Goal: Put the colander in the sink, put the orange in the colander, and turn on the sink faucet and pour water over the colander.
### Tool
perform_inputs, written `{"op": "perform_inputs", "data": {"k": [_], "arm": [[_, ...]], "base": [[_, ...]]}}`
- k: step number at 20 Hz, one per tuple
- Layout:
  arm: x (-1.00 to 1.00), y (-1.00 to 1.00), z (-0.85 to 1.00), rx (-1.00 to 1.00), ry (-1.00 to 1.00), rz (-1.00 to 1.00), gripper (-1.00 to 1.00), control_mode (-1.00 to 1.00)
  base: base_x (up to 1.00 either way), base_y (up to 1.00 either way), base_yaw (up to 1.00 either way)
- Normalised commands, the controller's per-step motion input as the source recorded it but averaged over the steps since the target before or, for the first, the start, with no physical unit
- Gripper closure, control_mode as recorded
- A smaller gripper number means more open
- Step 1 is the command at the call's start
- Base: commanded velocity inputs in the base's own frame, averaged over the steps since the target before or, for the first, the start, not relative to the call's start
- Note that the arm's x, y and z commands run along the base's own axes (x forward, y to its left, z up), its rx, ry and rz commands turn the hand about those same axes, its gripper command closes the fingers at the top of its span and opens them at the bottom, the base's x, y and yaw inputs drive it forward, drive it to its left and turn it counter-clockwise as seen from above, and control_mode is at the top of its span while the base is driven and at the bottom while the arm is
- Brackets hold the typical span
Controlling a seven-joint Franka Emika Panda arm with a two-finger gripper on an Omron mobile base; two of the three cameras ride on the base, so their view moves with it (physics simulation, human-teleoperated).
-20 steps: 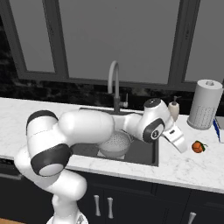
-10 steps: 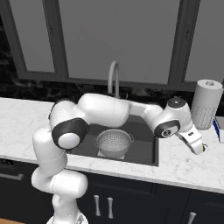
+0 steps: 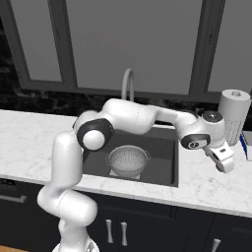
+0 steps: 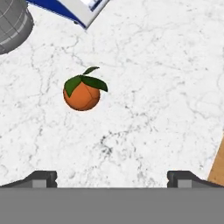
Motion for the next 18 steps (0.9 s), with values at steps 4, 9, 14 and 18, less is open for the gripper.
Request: {"op": "perform_inputs", "data": {"k": [4,9,14,18], "arm": [[0.29,0.00,-0.36,0.00,0.01,-0.02,-1.00,-1.00],[0.32,0.00,-0.37,0.00,0.02,-0.02,-1.00,-1.00],[0.44,-0.04,-0.38,0.00,0.05,0.00,-1.00,-1.00],[0.42,-0.24,-0.25,0.00,0.04,0.00,-1.00,-1.00]], "base": [[0.00,0.00,0.00],[0.00,0.00,0.00],[0.00,0.00,0.00],[0.00,0.00,0.00]]}}
